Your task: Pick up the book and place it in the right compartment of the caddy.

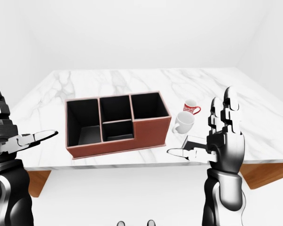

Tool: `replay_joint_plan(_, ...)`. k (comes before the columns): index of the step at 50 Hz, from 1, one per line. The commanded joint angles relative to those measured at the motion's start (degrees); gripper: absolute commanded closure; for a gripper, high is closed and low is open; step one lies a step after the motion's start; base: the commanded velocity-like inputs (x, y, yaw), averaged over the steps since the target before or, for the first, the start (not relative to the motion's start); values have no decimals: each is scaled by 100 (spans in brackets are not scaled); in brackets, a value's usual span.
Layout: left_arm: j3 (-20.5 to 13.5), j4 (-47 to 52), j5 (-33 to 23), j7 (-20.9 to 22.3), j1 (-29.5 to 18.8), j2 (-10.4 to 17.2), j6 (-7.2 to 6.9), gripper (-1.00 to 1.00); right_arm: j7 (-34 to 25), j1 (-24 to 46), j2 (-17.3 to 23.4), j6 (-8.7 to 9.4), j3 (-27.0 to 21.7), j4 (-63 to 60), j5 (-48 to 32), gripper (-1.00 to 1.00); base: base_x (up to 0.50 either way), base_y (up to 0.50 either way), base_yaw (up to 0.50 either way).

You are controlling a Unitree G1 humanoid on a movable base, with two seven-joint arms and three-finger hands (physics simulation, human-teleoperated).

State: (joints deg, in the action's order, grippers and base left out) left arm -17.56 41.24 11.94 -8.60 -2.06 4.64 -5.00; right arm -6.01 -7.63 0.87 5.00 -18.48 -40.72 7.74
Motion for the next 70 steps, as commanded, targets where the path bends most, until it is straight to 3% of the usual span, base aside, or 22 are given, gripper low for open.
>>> replay_joint_plan(1, 13, -28, -25, -3, 20, -6, 0, -100, -24, -24, -14, 0, 118, 24, -142, -100, 38, 0, 0)
replay_joint_plan(18, -37, -41, -3, 0, 15, 4, 0, -100, -39, -37, -47, 0, 63, 42, -60, -100, 37, 0, 0)
replay_joint_plan(33, -33, -36, -9, -6, 26, 1, 0, -100, -187, -50, 63, 0, 155, -539, -388, -100, 0, 0, 0)
replay_joint_plan(41, -85, -98, 8, 2, 23, 18, 0, -100, -1365, -74, 470, 0, 255, -1920, -1659, -100, 0, 0, 0)
replay_joint_plan(43, -106, -89, 26, -4, 22, 26, 0, -100, -1889, -127, 328, 0, 316, -1926, -2247, -100, 0, 0, 0)
replay_joint_plan(45, -94, -74, 12, -16, 22, 27, 0, -100, -2848, -238, -44, 0, 439, -1927, -3573, -100, 0, 0, 0)
replay_joint_plan(46, -96, -86, 12, -6, 28, 23, 0, -100, -3399, -292, -535, 0, 161, -1926, -3952, -100, 0, 0, 0)
replay_joint_plan(48, -90, -114, -6, -10, 21, 26, 0, -100, -3399, 22, -1308, 0, -502, -1927, -4555, -100, 0, 0, 0)
replay_joint_plan(51, -85, -118, -18, -9, 25, 24, 0, -100, -3399, 584, -1724, 0, -1235, -1928, -4993, -100, 0, 0, 0)
replay_joint_plan(55, -109, -107, -6, -12, 9, 34, 0, -100, -3399, 1586, -1508, 0, -1863, -1928, -5714, -100, 0, 0, 0)
replay_joint_plan(59, -109, -129, 5, -19, 3, 40, 0, -100, -3399, 2419, -905, 0, -2050, -1928, -6337, -100, 0, 0, 0)
replay_joint_plan(64, -56, -131, -50, -13, 9, 31, 0, -100, -3399, 1647, -350, 0, -3071, -1926, -5539, -100, 0, 0, 0)
replay_joint_plan(65, -48, -129, -63, -11, 16, 25, 0, -100, -3399, 1096, -461, 0, -3274, -1926, -5063, -100, 0, 0, 0)
replay_joint_plan(68, -82, -144, -57, -4, 1, 37, 0, -100, -3399, 232, -560, 0, -3224, -1927, -4692, -100, 0, 0, 0)
replay_joint_plan(70, -110, -159, -32, 3, 6, 41, 0, -100, -3399, 156, -321, 0, -2824, -1928, -4950, -100, 0, 0, 0)
